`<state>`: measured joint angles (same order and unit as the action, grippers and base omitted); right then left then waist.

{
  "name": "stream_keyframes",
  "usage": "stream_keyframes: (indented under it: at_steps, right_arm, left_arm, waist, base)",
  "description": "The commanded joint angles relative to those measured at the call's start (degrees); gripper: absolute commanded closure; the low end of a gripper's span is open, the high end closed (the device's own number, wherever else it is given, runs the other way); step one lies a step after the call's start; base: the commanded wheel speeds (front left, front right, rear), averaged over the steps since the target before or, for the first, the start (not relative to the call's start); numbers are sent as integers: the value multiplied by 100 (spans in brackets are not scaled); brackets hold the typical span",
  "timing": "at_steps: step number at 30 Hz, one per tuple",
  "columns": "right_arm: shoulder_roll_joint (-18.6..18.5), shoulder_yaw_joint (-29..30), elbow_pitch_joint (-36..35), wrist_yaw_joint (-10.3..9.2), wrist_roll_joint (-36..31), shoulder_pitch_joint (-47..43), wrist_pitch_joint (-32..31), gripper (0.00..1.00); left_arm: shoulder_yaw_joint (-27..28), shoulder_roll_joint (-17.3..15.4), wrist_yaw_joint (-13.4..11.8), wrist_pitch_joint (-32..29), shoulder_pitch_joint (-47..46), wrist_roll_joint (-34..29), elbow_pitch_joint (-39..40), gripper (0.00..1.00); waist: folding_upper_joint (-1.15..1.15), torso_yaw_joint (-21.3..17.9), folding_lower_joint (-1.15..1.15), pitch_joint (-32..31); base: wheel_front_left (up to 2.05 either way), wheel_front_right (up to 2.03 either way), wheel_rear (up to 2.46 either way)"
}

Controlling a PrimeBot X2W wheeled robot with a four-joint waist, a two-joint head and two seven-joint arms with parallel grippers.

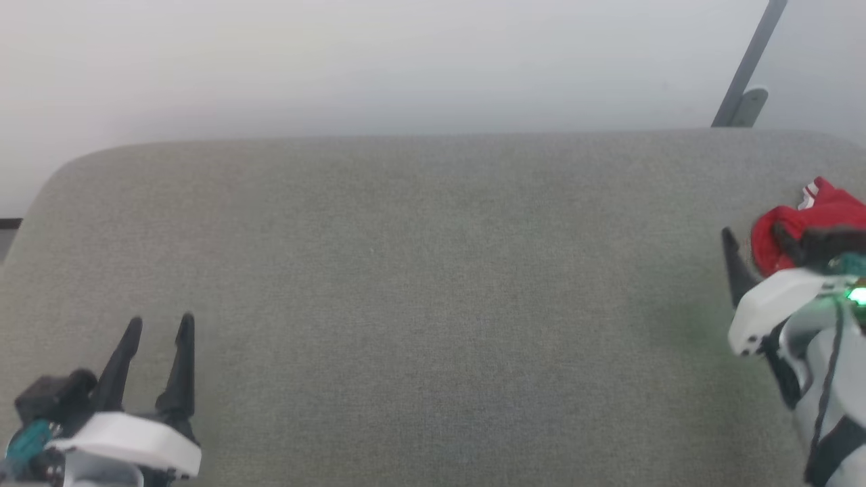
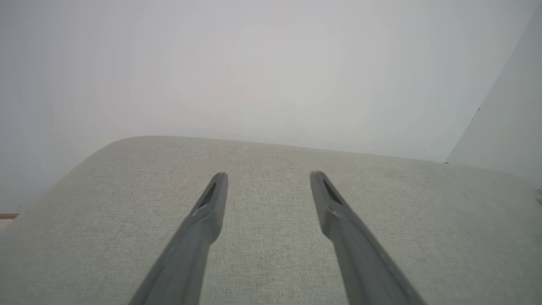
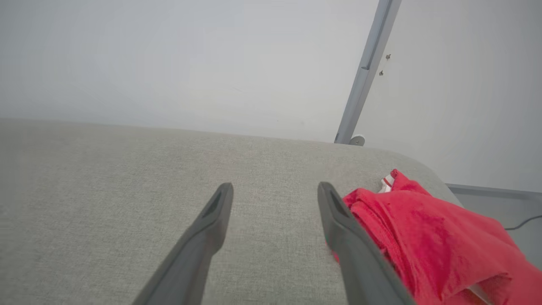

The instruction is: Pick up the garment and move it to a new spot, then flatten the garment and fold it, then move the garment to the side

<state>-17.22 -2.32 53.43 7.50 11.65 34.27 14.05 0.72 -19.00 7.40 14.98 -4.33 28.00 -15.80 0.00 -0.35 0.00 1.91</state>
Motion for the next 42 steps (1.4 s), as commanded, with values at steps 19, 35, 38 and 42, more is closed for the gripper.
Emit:
stream_keyframes:
  at_steps: [19, 35, 38, 42]
  right_arm:
    - [905, 905, -2603, -2, -371, -2423, 117, 0]
    - [1264, 962, -3376, -2, -443, -3089, 118, 0]
    - [1281, 953, -3422, -1, -430, -3128, 118, 0]
    - [1299, 953, -3504, -2, -452, -3149, 118, 0]
  left_arm:
    - [524, 193, 8, 25, 855, -51, 341, 0]
    - [524, 173, 8, 25, 898, -35, 352, 0]
    - [504, 188, 8, 25, 886, -50, 356, 0]
    - [490, 199, 8, 25, 891, -54, 365, 0]
  waist:
    - [0, 106, 0, -268]
    - [0, 34, 0, -257]
    - [0, 16, 0, -258]
    - [0, -3, 0, -262]
  base:
    - [0, 0, 0]
    - [0, 0, 0]
    - [0, 0, 0]
    - [0, 0, 0]
